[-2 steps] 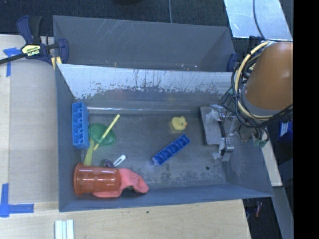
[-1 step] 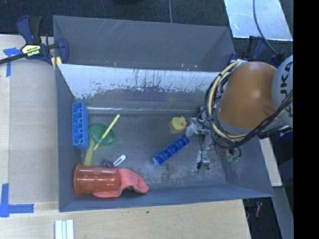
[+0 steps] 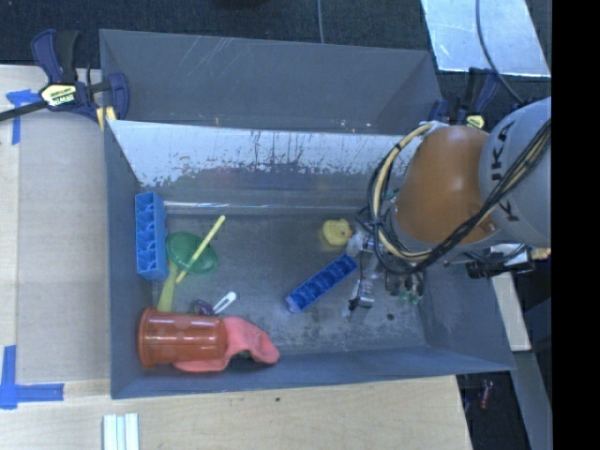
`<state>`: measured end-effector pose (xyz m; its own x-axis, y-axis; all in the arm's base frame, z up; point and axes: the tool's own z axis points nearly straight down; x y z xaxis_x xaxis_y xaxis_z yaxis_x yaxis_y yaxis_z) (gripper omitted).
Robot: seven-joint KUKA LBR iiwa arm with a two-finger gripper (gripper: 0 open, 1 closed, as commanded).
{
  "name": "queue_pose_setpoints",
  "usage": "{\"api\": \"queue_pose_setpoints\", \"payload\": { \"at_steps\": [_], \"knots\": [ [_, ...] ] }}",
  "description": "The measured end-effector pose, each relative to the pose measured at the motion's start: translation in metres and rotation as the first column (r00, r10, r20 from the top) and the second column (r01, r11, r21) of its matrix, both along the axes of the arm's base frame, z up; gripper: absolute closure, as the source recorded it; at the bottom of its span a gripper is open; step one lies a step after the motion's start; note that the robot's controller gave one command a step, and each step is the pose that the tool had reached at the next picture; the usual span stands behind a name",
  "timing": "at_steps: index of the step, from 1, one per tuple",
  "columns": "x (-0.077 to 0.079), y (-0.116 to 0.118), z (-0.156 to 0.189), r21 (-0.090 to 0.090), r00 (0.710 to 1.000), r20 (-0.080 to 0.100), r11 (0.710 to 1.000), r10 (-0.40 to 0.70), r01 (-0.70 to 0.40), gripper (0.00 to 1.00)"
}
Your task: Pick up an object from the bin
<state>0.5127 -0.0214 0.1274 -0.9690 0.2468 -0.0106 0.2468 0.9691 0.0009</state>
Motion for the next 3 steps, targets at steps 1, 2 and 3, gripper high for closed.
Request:
{"api": "queue_pose_setpoints", "payload": {
  "at_steps": [1,2,3],
  "knots": [
    [0.020,0.011,-0.020,0.000,1.000,-0.001,1.000,0.026,-0.026,0.00],
    [0.016,0.058,-0.049,-0.005,0.938,-0.003,0.938,0.346,-0.346,0.00],
    [0.001,0.037,-0.056,-0.011,0.721,-0.004,0.721,0.692,-0.692,1.00]
  ]
}}
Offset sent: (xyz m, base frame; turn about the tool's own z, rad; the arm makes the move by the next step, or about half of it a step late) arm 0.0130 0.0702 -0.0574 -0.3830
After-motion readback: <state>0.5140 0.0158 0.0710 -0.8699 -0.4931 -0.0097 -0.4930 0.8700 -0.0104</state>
